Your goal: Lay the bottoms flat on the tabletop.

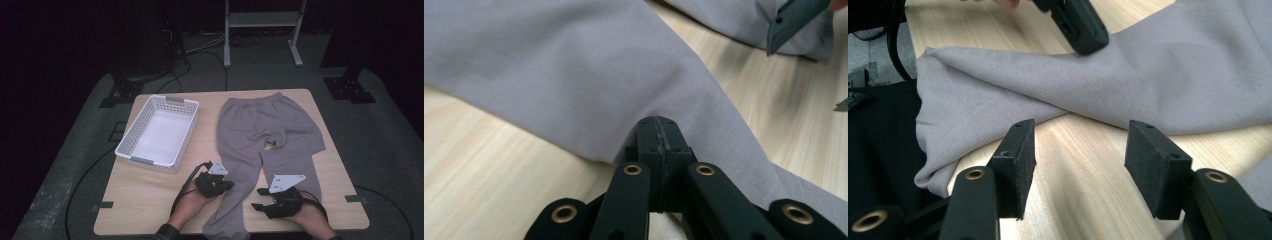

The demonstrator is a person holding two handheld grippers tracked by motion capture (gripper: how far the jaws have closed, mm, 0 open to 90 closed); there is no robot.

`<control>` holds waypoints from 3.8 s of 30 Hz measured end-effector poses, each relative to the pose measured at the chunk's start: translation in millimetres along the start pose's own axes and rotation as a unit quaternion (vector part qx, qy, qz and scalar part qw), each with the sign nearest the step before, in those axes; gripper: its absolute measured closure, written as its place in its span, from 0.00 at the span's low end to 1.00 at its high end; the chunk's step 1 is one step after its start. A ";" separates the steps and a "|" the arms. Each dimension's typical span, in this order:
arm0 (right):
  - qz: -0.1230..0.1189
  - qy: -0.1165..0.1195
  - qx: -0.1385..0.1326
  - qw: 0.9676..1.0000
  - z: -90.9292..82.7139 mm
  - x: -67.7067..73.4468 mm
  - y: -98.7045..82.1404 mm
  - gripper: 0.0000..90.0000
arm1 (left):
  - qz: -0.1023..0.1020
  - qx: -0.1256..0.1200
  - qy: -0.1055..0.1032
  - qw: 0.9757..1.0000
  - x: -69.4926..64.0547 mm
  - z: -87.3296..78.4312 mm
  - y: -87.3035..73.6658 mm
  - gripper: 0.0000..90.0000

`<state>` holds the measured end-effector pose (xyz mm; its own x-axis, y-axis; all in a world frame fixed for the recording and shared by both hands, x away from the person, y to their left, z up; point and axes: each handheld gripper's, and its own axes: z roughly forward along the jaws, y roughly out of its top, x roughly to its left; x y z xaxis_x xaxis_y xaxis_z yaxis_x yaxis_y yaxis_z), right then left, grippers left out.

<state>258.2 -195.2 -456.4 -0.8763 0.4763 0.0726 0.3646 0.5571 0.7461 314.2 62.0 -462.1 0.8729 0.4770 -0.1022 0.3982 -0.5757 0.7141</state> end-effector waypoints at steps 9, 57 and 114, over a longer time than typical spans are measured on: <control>0.000 0.005 0.003 1.000 3.3 3.0 1.2 0.49 | 0.002 -0.040 -0.008 0.999 1.9 -2.8 0.8 0.66; 0.061 -0.006 0.027 0.998 54.4 17.2 26.6 0.44 | -0.060 -0.078 0.003 0.995 26.0 -28.6 -2.7 1.00; 0.009 -0.053 0.042 0.998 47.3 -15.7 21.6 0.62 | 0.010 0.031 0.064 0.997 7.6 -13.1 -20.0 0.73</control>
<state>294.8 -158.5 -472.7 -0.8322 0.5544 0.0118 0.4099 0.6006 0.6865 309.2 85.8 -468.1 0.8390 0.5441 0.0033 0.4018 -0.6237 0.6704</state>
